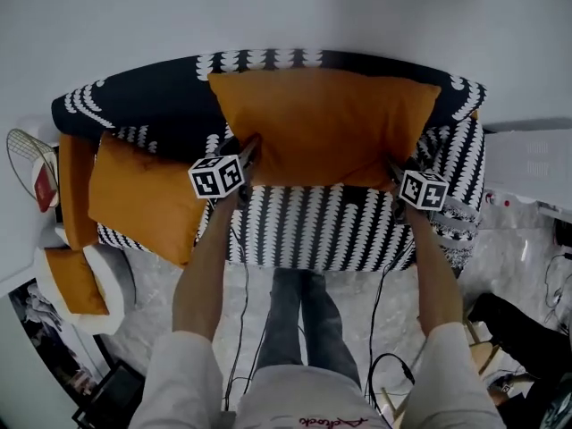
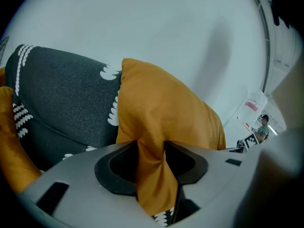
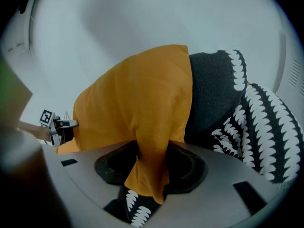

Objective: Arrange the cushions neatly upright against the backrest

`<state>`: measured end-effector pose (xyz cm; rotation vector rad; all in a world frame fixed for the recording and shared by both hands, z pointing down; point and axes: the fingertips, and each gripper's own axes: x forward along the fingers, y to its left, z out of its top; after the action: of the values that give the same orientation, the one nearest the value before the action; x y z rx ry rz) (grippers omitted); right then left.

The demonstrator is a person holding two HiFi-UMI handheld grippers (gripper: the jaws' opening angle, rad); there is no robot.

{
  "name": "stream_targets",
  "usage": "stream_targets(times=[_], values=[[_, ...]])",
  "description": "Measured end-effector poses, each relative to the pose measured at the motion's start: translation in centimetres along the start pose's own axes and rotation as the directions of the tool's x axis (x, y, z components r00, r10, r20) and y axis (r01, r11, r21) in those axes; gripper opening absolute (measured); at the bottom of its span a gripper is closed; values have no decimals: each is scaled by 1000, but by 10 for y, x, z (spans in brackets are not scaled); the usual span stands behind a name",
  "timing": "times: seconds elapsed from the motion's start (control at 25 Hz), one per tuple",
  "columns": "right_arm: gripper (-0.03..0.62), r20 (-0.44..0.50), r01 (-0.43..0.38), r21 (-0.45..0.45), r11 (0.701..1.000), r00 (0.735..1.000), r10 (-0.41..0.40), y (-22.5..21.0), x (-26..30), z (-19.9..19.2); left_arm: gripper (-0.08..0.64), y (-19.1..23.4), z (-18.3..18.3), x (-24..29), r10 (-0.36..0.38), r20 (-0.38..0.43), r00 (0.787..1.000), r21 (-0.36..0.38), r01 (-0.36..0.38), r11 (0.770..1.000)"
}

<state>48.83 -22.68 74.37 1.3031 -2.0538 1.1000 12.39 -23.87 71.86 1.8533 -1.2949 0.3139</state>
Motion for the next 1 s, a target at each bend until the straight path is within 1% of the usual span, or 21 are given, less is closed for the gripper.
stream_targets(times=[0.08,0.2,0.32,0.44,0.52,0.56,0.68,0.76,0.88,1.0], values=[[199,-18,24,-3,1000,1000,-24,-7,12,-12,186,7,-7,8,2,-6,1000,6,-2,1000],[227,26,39,20,999,999,-40,-14,20,-18,195,13,-9,14,-8,15,1000,12,8,1000],[258,38,56,4,998,998,-57,-18,21,-21,216,17,-12,15,-3,28,1000,14,2,1000],[303,35,86,0,996,996,-86,-20,19,-23,260,23,-14,10,37,30,999,26,-37,999],[331,41,98,9,995,994,-98,-22,12,-25,295,22,-15,5,48,32,998,27,-49,998],[333,44,98,16,995,994,-99,-23,8,-28,316,20,-19,2,47,29,998,30,-48,998],[333,36,94,20,995,995,-95,-19,-7,-45,316,14,-32,-9,45,4,999,47,-46,998],[333,29,97,14,995,995,-97,-16,-15,-52,316,8,-35,-16,40,3,999,47,-40,998],[333,37,90,19,996,995,-91,-7,-26,-53,316,-4,-38,-25,28,3,1000,68,-28,997],[330,54,55,20,998,997,-56,7,-37,-52,314,-17,-43,-37,10,7,1000,90,-11,996]])
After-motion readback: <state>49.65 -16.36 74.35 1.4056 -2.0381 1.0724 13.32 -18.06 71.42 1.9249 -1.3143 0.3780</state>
